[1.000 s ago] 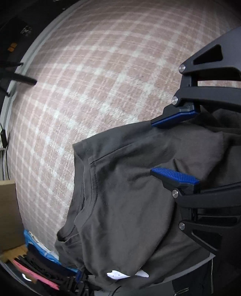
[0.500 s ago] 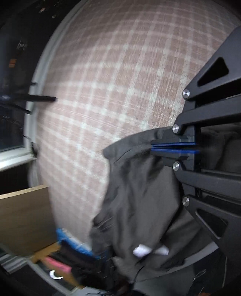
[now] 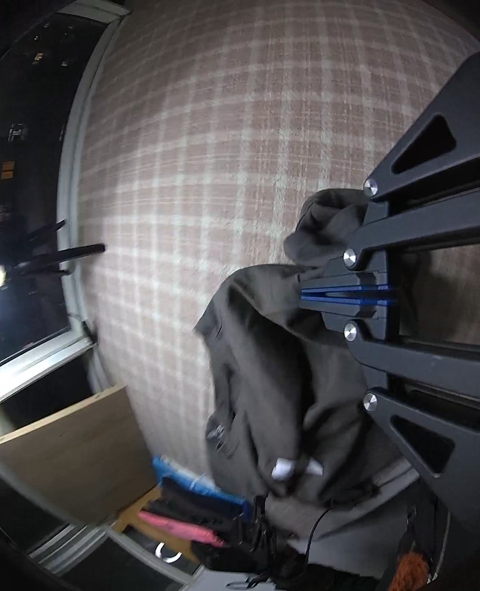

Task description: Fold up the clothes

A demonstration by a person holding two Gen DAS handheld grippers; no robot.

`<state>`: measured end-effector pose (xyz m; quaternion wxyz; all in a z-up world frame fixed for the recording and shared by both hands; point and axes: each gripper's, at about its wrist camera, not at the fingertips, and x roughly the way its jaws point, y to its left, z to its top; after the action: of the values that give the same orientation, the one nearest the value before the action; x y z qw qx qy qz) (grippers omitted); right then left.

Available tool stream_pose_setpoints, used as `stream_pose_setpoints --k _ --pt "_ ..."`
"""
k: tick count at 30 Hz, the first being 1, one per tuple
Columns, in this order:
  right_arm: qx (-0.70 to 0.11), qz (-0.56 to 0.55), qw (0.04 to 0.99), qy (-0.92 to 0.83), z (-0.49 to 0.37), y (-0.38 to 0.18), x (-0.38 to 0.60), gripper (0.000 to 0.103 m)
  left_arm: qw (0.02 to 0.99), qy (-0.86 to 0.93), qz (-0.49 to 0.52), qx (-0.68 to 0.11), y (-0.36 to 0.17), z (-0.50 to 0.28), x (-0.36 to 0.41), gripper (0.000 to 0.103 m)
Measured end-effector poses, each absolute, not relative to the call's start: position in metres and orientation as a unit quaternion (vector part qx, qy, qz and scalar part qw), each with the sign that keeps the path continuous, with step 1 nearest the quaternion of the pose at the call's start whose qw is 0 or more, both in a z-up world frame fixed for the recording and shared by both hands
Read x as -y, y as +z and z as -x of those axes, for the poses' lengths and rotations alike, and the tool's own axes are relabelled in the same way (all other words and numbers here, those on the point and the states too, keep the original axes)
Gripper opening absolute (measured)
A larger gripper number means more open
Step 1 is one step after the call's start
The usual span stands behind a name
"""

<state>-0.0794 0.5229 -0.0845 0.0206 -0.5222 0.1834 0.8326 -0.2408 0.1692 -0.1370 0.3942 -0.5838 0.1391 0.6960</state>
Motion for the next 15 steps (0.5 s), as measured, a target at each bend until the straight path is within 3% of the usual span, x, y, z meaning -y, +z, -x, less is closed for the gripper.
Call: stream_pose_setpoints --k 2,6,7,8,14,15 --pt "-0.184 0.534 -0.001 0.825 0.087 -0.091 -0.524 0.005 0.395 0.69 0.589 -0.147 -0.145 0.243 -0.174 0.036" --pt "-0.117 0.558 -0.016 0.822 0.114 -0.103 -0.52 0.048 0.396 0.677 0.599 -0.162 -0.16 0.248 -0.183 0.025" --pt "-0.102 0.56 -0.02 0.822 0.123 -0.106 -0.52 0.05 0.397 0.674 0.601 -0.166 -0.164 0.25 -0.185 0.012" --pt "-0.098 0.564 -0.021 0.82 0.132 -0.111 -0.523 0.05 0.397 0.67 0.604 -0.17 -0.168 0.251 -0.187 0.009" --pt "-0.107 0.592 -0.062 0.796 0.168 -0.144 -0.536 0.05 0.393 0.668 0.606 -0.18 -0.174 0.253 -0.191 0.006" --pt "-0.107 0.596 -0.07 0.793 0.171 -0.151 -0.535 0.046 0.39 0.67 0.607 -0.176 -0.174 0.255 -0.191 0.005"
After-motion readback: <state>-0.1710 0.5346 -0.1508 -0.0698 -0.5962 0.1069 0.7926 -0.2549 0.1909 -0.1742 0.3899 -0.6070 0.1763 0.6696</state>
